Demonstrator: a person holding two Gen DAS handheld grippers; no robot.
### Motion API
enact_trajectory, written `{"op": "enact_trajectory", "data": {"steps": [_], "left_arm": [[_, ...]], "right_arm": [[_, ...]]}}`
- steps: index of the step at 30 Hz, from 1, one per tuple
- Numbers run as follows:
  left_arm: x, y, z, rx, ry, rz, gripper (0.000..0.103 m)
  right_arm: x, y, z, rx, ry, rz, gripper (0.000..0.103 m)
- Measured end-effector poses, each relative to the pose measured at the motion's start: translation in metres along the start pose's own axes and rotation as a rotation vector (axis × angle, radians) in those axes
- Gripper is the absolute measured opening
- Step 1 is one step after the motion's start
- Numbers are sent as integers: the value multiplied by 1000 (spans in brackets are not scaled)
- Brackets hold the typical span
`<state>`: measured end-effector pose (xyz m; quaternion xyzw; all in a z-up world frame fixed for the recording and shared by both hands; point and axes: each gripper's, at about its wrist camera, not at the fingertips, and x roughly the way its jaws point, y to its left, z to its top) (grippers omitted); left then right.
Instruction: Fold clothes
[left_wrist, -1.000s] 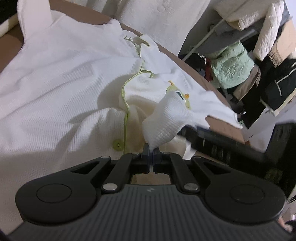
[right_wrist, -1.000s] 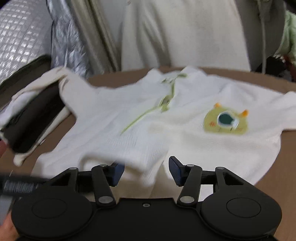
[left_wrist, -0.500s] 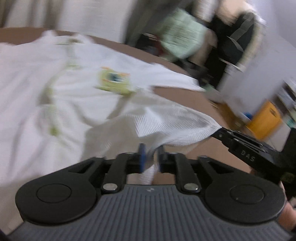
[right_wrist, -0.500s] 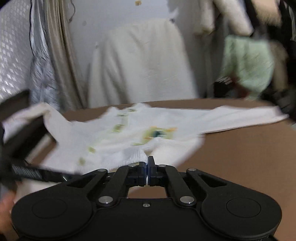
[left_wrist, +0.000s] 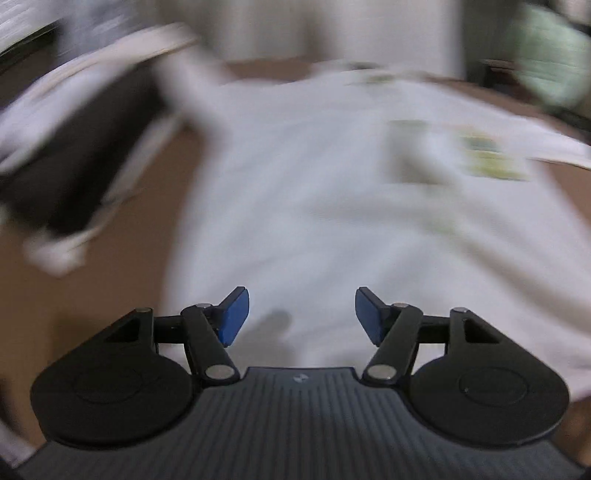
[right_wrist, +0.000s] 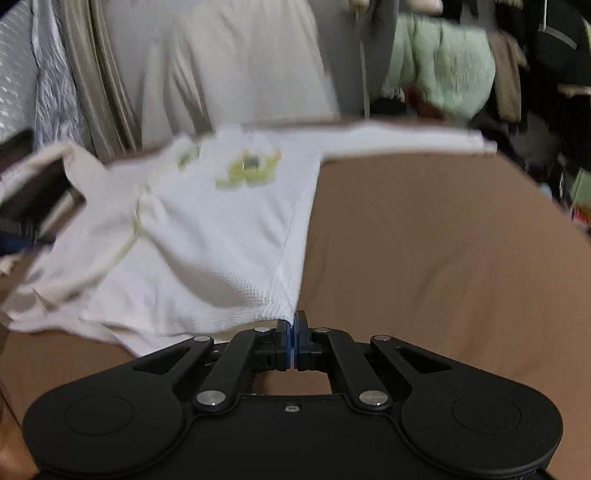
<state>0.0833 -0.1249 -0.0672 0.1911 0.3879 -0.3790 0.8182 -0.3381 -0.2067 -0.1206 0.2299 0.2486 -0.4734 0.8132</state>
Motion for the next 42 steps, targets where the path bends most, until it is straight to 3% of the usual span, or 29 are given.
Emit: {"op": "enact_trajectory", "data": {"steps": [1, 3, 5, 6, 9, 12, 14, 15, 17, 19, 21, 24, 26, 27, 28, 29, 30, 31, 34, 36, 38, 42], "left_arm": [[-1, 23, 1, -59, -5, 26, 63], [-2, 52, 1, -108, 8, -6, 65], [-2, 62, 3, -54, 46, -42, 69], [-2, 66, 4, -22, 66, -60, 69], [-2, 52, 9, 38, 102, -10, 70], [-13, 24, 9, 125, 81, -48, 70], [-25, -1, 3, 228, 45, -83, 82], [-30, -18, -3, 292, 34, -113, 86], [-35, -52, -16, 413, 28, -181, 99], [-27, -88, -33, 491, 103, -224, 100], [-16, -119, -48, 544, 139, -194, 100], [6, -149, -62, 650, 120, -117, 100], [21, -152, -65, 687, 115, 10, 84], [24, -148, -64, 692, 97, 23, 76], [23, -145, -62, 675, 90, -7, 49], [20, -139, -58, 631, 95, -56, 15], [17, -132, -52, 574, 88, -93, 5], [9, -130, -48, 562, 44, -100, 6], [-17, -131, -44, 573, -87, -105, 5], [-36, -129, -40, 563, -126, -143, 5], [-56, -125, -35, 539, -143, -210, 5], [-65, -132, -47, 704, -16, -288, 5]], "right_arm": [[4, -8, -2, 32, 4, -35, 0], [28, -18, -13, 81, 71, -66, 0], [55, -25, -27, 152, 170, -48, 0], [61, -25, -33, 163, 179, -46, 1], [56, -15, -33, 53, 132, -65, 1], [34, -17, -18, 60, 32, -6, 1], [15, -16, -13, 1, -50, -6, 1], [17, -15, -12, -14, -39, -28, 1], [34, -17, -17, -10, 82, -86, 0], [58, -20, -34, 9, 228, -163, 0], [59, -22, -35, 14, 221, -166, 0], [52, -27, -26, 18, 170, -133, 0], [42, -27, -21, 39, 132, -55, 5], [33, -25, -16, 12, 90, -4, 10], [24, -22, -12, -19, 46, 48, 11], [18, -16, -10, -58, 23, 100, 17], [23, -5, -7, -108, 29, 169, 26], [30, 6, -4, -160, 38, 241, 41], [50, 41, 5, -314, 67, 455, 44], [63, 62, 5, -402, 83, 496, 44], [76, 82, 5, -489, 100, 530, 44], [103, 124, 5, -662, 133, 596, 55]]}}
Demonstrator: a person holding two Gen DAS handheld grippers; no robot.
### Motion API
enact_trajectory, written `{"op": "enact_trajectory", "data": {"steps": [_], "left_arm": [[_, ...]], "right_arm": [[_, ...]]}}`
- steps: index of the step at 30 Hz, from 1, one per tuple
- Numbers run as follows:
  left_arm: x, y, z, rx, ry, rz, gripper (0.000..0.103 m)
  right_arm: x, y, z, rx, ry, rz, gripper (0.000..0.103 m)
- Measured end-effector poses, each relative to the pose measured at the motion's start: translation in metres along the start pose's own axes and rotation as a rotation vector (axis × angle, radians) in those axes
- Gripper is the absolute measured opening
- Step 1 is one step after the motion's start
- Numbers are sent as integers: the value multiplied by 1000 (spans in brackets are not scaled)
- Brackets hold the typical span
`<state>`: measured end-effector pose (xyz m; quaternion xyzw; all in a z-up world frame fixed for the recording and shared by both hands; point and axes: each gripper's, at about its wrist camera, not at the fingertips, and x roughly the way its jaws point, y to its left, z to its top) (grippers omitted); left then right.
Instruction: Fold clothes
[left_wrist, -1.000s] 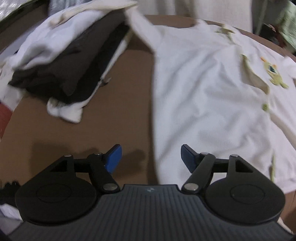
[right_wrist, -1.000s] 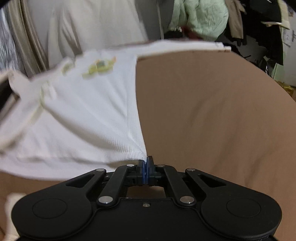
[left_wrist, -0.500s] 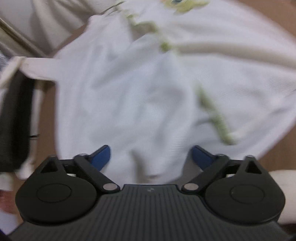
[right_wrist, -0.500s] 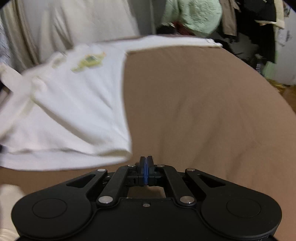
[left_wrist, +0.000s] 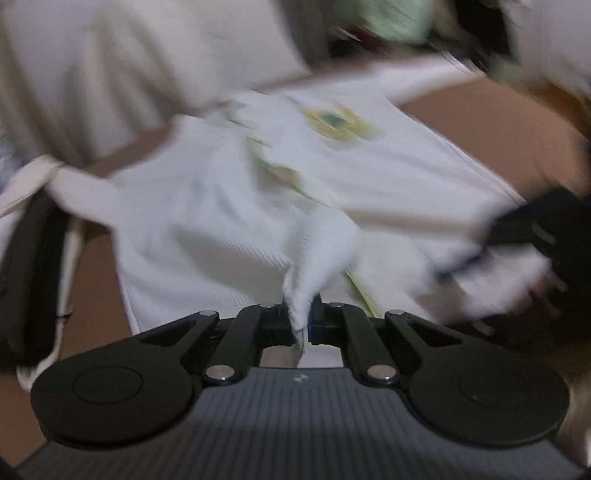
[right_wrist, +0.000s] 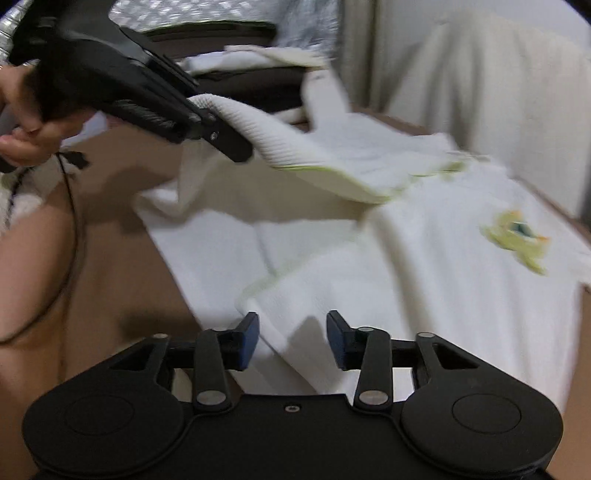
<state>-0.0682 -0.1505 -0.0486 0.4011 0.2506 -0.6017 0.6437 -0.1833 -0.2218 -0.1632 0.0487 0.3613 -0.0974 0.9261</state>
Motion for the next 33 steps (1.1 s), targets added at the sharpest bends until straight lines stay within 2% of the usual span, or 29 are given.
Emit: {"op": "enact_trajectory", "data": {"steps": [2, 3, 4, 5, 6, 7, 9, 12, 14, 17, 18, 19, 20, 21, 22, 23, 24, 26, 27, 28, 29, 31, 33], "left_arm": [[18, -13, -10, 85, 96, -1, 4], [27, -14, -15, 97, 134, 18, 4], [37, -15, -20, 103, 170, 40, 4], [46, -16, -25, 108, 206, 62, 4], [49, -12, -28, 73, 214, 53, 4], [43, -6, -27, 36, 190, 32, 4], [30, 5, -24, -35, 130, -10, 4], [26, 4, -26, -17, 142, 2, 4], [24, 3, -28, -1, 155, 14, 5], [21, 1, -30, 24, 174, 31, 8], [21, 0, -31, 32, 180, 36, 8], [20, -1, -31, 41, 186, 42, 12], [19, -2, -32, 49, 192, 48, 22], [18, -2, -33, 57, 199, 54, 28], [17, -3, -34, 65, 205, 59, 40], [9, 5, -34, 20, 182, 58, 53], [-2, 14, -34, -36, 152, 55, 58], [-22, 37, -36, -157, 92, 61, 70], [-33, 51, -37, -223, 62, 73, 74], [-42, 66, -40, -273, 37, 105, 83], [-50, 80, -44, -315, 22, 153, 86], [-58, 108, -57, -374, 34, 270, 86], [-58, 129, -66, -410, 65, 312, 86]], "right_arm": [[21, 6, 12, -82, 30, 36, 56], [21, 4, 11, -63, 26, 29, 55], [21, 1, 9, -38, 20, 18, 39], [20, -2, 7, -12, 14, 8, 17], [19, -5, 5, 14, 8, -3, 11], [19, -7, 2, 40, 1, -13, 9], [8, -15, 5, 101, -27, 20, 8], [-4, -1, 15, 114, -36, 153, 8], [-12, 12, 17, 68, -10, 239, 9], [4, 20, 15, -1, 96, 186, 8], [13, 19, 15, 17, 124, 181, 8], [22, 17, 14, 42, 151, 177, 8], [28, 20, 15, 36, 160, 163, 9], [34, 24, 16, 26, 167, 147, 10], [34, 27, 16, 28, 168, 144, 12], [34, 31, 16, 31, 169, 143, 15], [31, 31, 18, 36, 153, 167, 17], [21, 26, 21, 79, 113, 214, 32], [16, 22, 22, 107, 96, 222, 33], [12, 16, 23, 140, 80, 223, 33], [7, 10, 23, 174, 64, 222, 33], [2, 0, 23, 228, 39, 212, 34], [1, -8, 22, 265, 21, 191, 34]]}}
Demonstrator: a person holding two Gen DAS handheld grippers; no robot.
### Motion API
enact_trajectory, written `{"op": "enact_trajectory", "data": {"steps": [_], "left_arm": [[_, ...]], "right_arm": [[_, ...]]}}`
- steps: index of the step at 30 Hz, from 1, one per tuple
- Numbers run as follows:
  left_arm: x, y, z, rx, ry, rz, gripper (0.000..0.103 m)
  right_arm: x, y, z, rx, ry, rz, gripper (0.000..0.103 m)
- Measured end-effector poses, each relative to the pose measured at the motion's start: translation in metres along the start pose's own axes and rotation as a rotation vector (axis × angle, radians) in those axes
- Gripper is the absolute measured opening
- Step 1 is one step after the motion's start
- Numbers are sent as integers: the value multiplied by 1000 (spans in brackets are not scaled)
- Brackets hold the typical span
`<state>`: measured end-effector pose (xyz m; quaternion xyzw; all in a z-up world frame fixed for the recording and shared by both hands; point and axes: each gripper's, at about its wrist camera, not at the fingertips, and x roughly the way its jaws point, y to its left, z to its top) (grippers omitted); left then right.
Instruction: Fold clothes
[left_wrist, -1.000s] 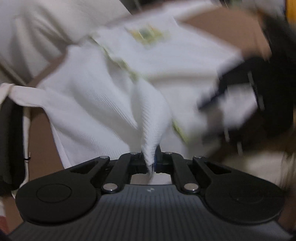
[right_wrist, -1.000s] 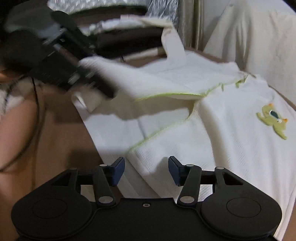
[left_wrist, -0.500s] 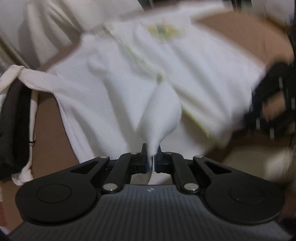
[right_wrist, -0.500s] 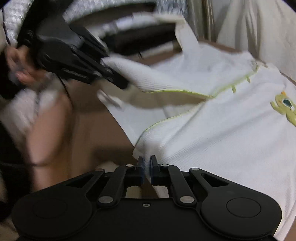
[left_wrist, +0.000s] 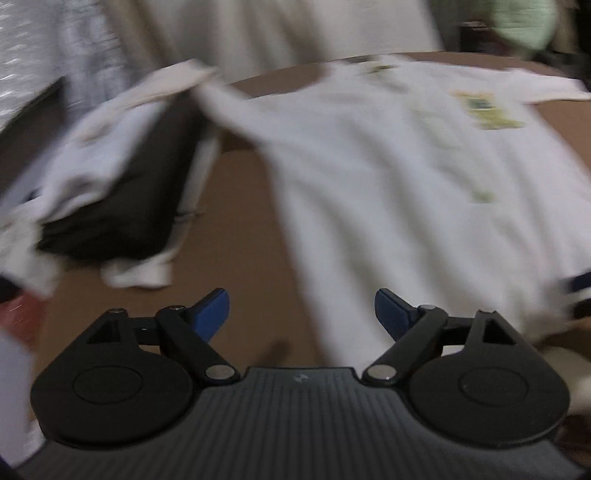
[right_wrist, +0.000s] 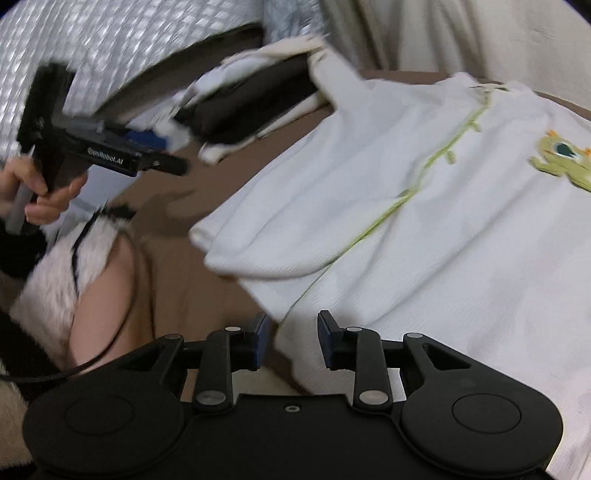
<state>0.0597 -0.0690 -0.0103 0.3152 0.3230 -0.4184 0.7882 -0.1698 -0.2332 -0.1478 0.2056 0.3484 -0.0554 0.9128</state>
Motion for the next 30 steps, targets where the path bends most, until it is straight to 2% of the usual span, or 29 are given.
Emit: {"op": "enact_trajectory", "data": {"steps": [3, 5, 10, 12, 13, 14, 17, 18, 20, 21, 23, 24, 25, 26, 27, 30], "left_arm": [[7, 10, -4, -13, 44, -86, 86], [11, -4, -7, 64, 52, -117, 86], [28, -55, -12, 467, 62, -120, 86], [41, -70, -11, 640, 56, -123, 86], [46, -72, -10, 674, 69, -138, 86], [52, -73, -9, 697, 85, -156, 86], [67, -74, -3, 738, 135, -209, 86], [71, -70, -1, 720, 145, -230, 86], [78, -61, -2, 662, 156, -229, 86], [82, -56, -3, 632, 161, -226, 86], [89, -46, -4, 573, 172, -220, 86], [87, -44, -5, 567, 161, -226, 86], [84, -44, -5, 565, 147, -235, 86], [80, -43, -6, 564, 134, -243, 86], [77, -43, -6, 562, 120, -252, 85], [67, -41, -8, 558, 78, -277, 85]], "right_arm": [[5, 0, -6, 16, -4, -9, 34], [10, 3, -9, 21, -4, -7, 34], [15, 20, -7, -40, 22, -36, 35], [14, 24, -5, -67, -6, -86, 34], [14, 29, -3, -108, -23, -107, 35], [13, 35, 0, -151, -40, -127, 35], [22, 57, 8, -280, -53, -93, 37], [27, 65, 11, -324, -45, -64, 40], [41, 84, 13, -427, -33, -28, 60], [47, 93, 13, -475, -27, -17, 62], [66, 111, 13, -580, -12, -71, 61], [75, 116, 14, -621, 5, -100, 59], [84, 119, 16, -654, 31, -123, 45], [88, 118, 19, -664, 45, -138, 17], [91, 117, 23, -671, 57, -153, 5], [79, 93, 46, -502, 19, -117, 4]]}}
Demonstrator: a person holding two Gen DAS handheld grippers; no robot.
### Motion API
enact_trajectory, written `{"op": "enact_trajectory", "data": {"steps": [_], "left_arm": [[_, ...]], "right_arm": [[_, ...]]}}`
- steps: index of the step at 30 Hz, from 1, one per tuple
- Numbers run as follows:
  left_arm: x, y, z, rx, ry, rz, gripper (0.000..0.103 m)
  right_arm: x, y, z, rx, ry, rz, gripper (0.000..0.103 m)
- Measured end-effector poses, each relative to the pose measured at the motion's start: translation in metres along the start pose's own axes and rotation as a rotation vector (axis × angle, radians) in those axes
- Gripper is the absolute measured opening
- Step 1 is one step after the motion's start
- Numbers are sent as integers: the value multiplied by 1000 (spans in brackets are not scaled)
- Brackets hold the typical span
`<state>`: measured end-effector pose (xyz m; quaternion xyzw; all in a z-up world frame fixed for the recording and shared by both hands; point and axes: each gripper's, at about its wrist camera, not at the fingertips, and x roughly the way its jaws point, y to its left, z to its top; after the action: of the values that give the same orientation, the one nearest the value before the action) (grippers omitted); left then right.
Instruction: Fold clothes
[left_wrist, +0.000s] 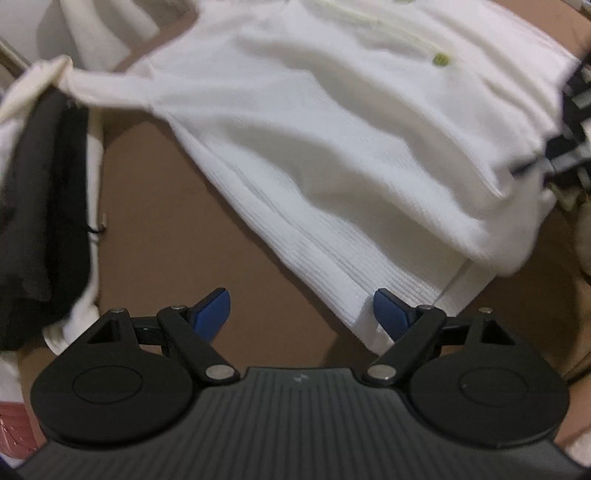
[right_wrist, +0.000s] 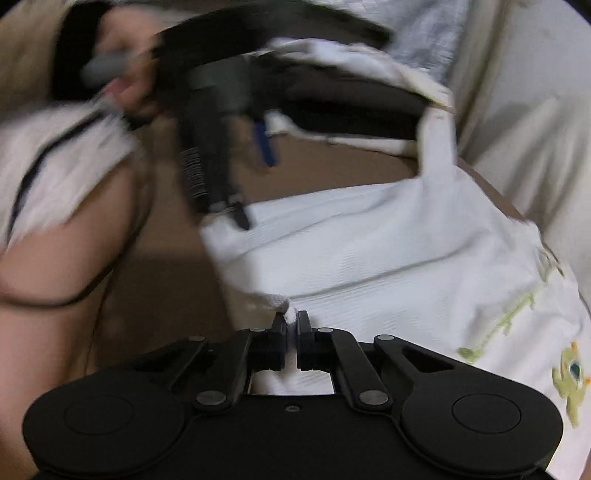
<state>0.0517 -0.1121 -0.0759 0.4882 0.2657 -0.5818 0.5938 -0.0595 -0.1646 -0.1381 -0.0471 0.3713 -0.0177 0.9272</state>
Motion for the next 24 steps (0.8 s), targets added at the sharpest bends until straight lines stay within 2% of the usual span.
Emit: {"op": "enact_trajectory", "data": {"steps": [5, 8, 10, 14, 17, 18, 19, 20, 21, 23, 24], "left_arm": [[-16, -4, -4, 4, -77, -21, 85], [-15, -15, 7, 63, -92, -29, 85], [-14, -21, 16, 80, -99, -46, 85], [2, -30, 39, 76, -75, -117, 86], [29, -36, 53, 64, -8, -69, 85], [26, -33, 50, 38, -2, -42, 80], [20, -30, 45, 6, 0, -13, 54], [15, -26, 39, -25, 2, 15, 7], [9, -23, 34, -57, 4, 44, 4], [-3, -16, 24, -120, 9, 101, 4], [-9, -13, 19, -152, 11, 130, 4]], "right_arm": [[-11, -65, -7, 374, -5, 20, 5], [-15, -94, -17, 544, -12, -3, 5], [-19, -106, -23, 611, -43, -3, 5], [-22, -118, -26, 659, -79, -2, 5], [-23, -120, -24, 653, -79, 10, 5], [-24, -120, -24, 649, -75, 15, 5], [-24, -121, -21, 634, -71, 18, 5], [-28, -119, -18, 612, -70, 21, 5], [-32, -115, -15, 579, -82, 15, 5], [-45, -100, -7, 485, -120, -12, 4], [-48, -88, -3, 442, -129, 2, 4]]}}
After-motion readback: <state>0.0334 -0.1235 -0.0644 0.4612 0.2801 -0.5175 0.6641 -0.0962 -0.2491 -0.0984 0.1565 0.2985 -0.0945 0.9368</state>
